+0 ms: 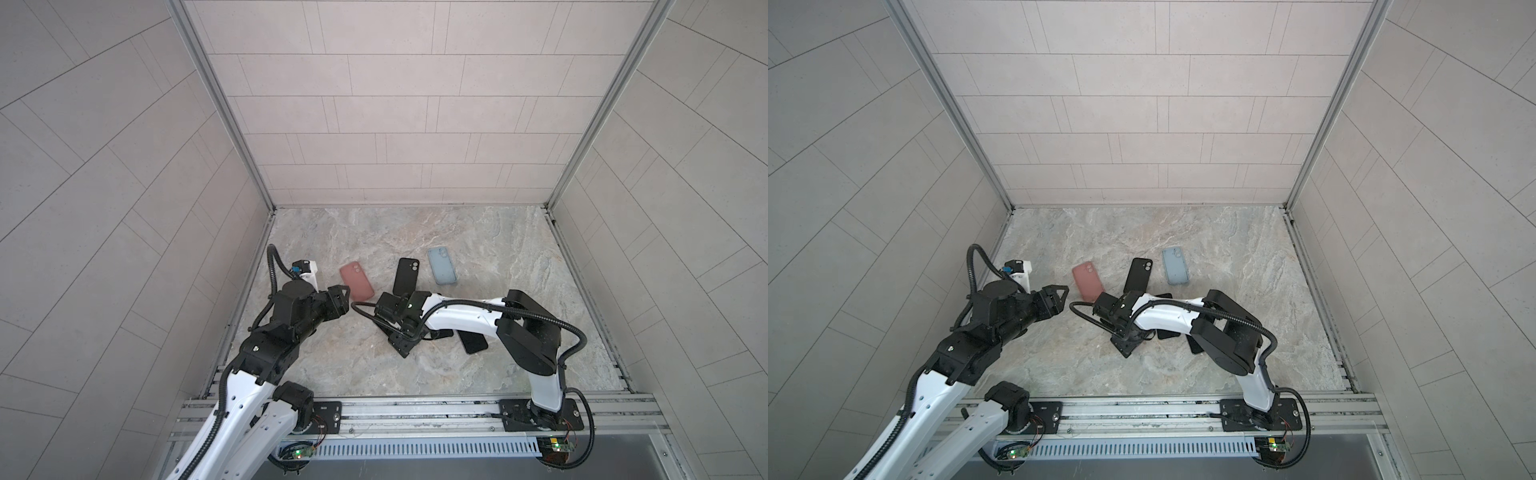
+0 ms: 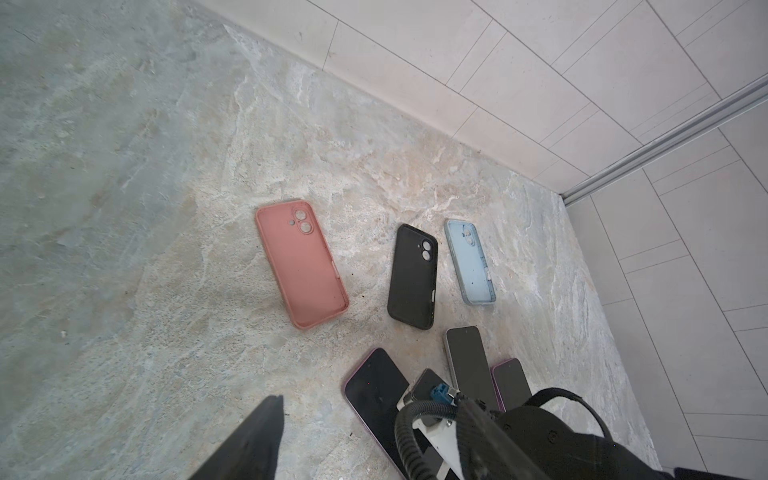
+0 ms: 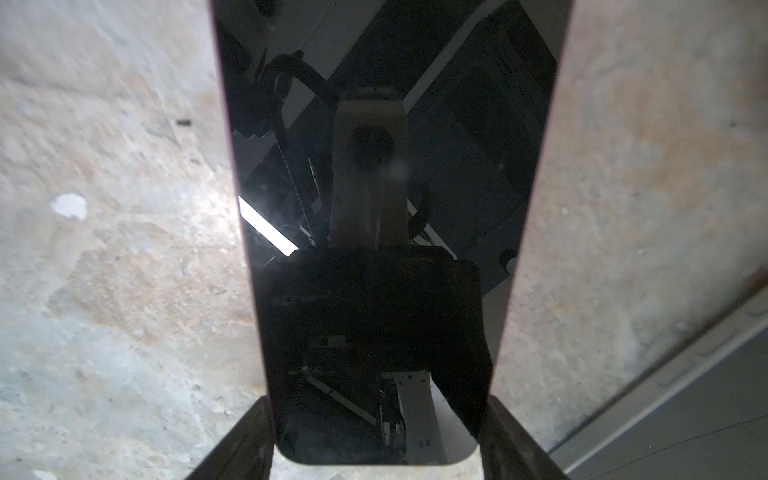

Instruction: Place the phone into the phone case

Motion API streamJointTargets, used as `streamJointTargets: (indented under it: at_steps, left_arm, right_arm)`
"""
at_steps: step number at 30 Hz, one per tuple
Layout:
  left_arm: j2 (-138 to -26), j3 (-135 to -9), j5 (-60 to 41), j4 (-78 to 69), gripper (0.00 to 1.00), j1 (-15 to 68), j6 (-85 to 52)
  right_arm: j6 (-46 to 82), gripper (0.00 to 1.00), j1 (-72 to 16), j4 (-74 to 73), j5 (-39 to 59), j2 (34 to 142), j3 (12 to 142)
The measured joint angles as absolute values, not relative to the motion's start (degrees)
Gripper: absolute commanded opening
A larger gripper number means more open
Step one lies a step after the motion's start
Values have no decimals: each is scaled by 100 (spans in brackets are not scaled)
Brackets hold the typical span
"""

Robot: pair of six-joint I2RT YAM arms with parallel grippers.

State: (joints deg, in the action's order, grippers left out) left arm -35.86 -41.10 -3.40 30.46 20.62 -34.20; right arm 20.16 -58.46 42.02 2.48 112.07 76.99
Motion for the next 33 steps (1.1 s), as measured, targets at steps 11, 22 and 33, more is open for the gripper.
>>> streamJointTargets:
  at_steps: [11,22,33]
  left_arm:
    - [-3763,-3592,-1142,2488,69,2062,-3782]
    - [-5011,-2491,-2526,-242,69,2062,-5437]
    - [-5911,-2462,-3168,-1553,67,2064,-6326]
  right_arm:
    - [2102,21,-5693,4405,95,9430,7212]
    - [2451,0,-5522,4390,388,8298,6536]
    - [2635,53,-5468,4154,572,7955,6508]
